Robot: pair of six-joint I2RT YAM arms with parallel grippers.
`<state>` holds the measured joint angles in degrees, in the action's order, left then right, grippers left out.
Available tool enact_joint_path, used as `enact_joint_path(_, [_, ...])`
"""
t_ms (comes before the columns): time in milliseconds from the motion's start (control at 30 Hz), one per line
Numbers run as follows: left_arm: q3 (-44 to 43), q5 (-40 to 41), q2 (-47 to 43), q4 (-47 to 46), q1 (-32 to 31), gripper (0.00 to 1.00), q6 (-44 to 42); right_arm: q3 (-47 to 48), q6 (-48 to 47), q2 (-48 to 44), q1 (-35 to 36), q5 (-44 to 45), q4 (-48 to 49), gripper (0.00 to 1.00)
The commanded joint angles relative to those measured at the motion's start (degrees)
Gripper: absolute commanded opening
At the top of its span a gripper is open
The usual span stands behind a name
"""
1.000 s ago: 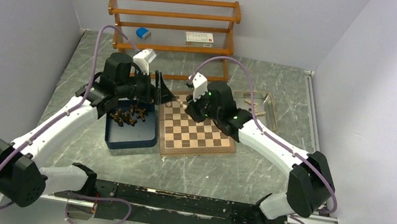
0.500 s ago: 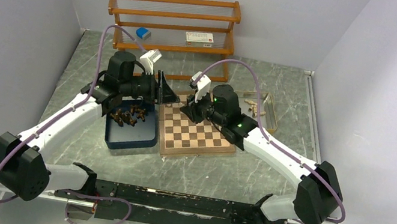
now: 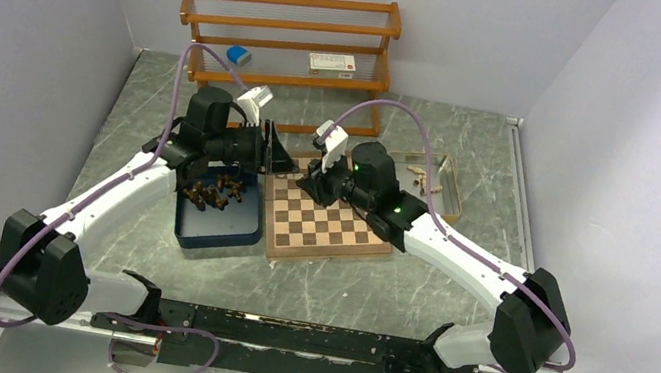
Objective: Set up the chess pieces on the board
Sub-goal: Pick up the chess piece from the storage box.
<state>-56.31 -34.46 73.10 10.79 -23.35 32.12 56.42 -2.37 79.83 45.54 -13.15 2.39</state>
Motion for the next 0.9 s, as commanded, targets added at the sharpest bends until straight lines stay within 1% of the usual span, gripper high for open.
enact_joint_path(0, [-1.47, 0.53, 0.29, 0.57, -0.32, 0.48, -0.73, -0.31, 0.2, 0.02, 0.59, -0.21, 2.45, 0.03])
enact_joint_path(300, [-1.71, -0.1, 0.51, -0.49, -0.36, 0.28, -0.06, -0.89, -0.55, 1.48, 0.64, -0.66, 2.27, 0.04])
enact_joint_path(367, [-2.05, 0.19, 0.69, -0.19, -0.33, 0.22, -0.35, -1.35, -0.85, 1.78, 0.64, -0.36, 2.43, 0.04])
enact_joint_path(467, [-2.98, 0.79, 1.55, 1.26, -0.31, 0.08, -1.87, -2.04, -1.21, 2.53, 0.66, 0.0, 2.67, 0.05])
enact_joint_path(500, [-3.51, 1.25, 1.97, 2.27, -0.32, 0.06, -2.67, -2.1, -1.33, 2.79, 0.63, -0.03, 2.5, 0.05])
enact_joint_path(633, [-6.48, 4.14, 3.55, 5.91, -0.34, 0.05, -5.27, -3.05, -1.3, 2.77, 0.61, 0.57, 2.55, 0.05])
enact_joint_path(700, [-7.57, 7.02, 3.84, 6.64, -0.38, 0.05, -6.44, -3.83, -0.85, 2.19, 0.6, 1.61, 2.91, 0.05])
enact_joint_path(867, [-9.8, 17.56, 5.94, 7.48, -0.44, 0.05, -10.36, -4.57, 1.98, 0.35, 0.52, 11.01, 1.62, 0.05])
